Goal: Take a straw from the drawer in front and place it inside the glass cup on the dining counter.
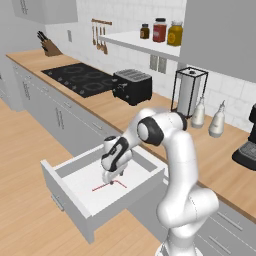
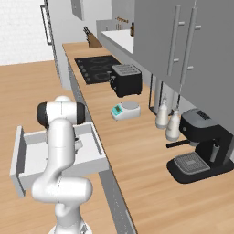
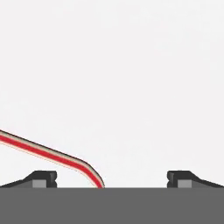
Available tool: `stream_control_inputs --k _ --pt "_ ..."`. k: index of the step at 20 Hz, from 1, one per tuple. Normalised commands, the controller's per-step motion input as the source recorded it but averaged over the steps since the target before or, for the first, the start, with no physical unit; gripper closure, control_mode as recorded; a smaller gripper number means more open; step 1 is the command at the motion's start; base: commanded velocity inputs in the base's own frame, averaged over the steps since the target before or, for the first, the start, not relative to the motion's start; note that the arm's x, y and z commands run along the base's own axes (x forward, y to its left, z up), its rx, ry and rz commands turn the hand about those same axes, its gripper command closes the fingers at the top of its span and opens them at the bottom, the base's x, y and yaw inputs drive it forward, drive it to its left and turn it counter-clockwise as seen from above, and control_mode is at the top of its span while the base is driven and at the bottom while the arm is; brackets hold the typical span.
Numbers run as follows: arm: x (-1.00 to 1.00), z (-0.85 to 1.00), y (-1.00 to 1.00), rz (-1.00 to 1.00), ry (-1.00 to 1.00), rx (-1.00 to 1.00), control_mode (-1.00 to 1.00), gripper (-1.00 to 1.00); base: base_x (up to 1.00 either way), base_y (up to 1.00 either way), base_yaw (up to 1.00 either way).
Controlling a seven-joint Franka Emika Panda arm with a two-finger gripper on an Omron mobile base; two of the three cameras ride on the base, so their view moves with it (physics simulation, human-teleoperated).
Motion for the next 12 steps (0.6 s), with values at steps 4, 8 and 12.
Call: stream_control_inputs --k 4,8,12 --pt "0.20 -0.36 -0.03 0.19 0.08 0.00 -1.00 -1.00 0.00 0.00 0.00" --pt "0.09 -0.42 -0.07 0.19 0.08 0.00 -1.00 -1.00 0.00 0.00 0.00" --pt "0.01 -0.45 -0.08 0.20 0.03 0.00 -1.00 1.00 0.00 0.00 0.00"
